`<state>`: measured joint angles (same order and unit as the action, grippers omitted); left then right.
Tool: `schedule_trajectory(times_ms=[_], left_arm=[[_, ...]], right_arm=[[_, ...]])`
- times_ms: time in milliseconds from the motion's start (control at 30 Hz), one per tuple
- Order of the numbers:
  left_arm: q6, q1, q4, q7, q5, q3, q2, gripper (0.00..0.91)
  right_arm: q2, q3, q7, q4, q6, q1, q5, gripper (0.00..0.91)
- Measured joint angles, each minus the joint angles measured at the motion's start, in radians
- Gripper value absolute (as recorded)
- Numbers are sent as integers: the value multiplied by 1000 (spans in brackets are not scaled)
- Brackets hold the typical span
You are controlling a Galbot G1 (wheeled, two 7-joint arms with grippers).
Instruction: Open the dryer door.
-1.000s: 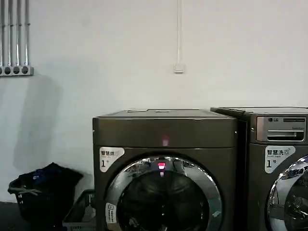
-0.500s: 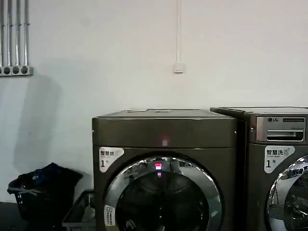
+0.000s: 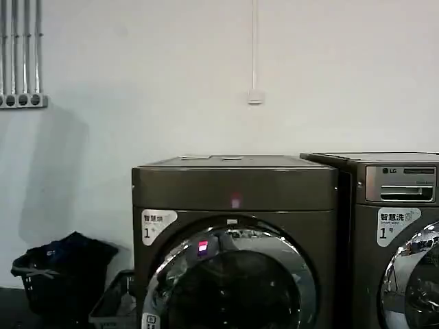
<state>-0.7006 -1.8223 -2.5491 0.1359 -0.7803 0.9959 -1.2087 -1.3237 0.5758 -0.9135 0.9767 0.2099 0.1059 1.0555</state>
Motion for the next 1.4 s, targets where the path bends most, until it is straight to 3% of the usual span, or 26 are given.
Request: schedule_trajectory(times_ms=[300, 733, 1067, 1400], left_arm=[[218, 57, 99, 59, 73, 35, 91, 907], [303, 219, 304, 89, 37, -35, 249, 907], [401, 311, 442, 130, 246, -128, 322, 907], [439, 422, 575, 138, 215, -219, 399, 907]], right_arm=[[107, 32, 4, 134, -4, 31, 21, 907], [197, 65, -17, 254, -9, 56, 26, 907], [249, 91, -46, 318, -28, 44, 53, 907], [346, 128, -86, 413, -46, 44, 65, 907]])
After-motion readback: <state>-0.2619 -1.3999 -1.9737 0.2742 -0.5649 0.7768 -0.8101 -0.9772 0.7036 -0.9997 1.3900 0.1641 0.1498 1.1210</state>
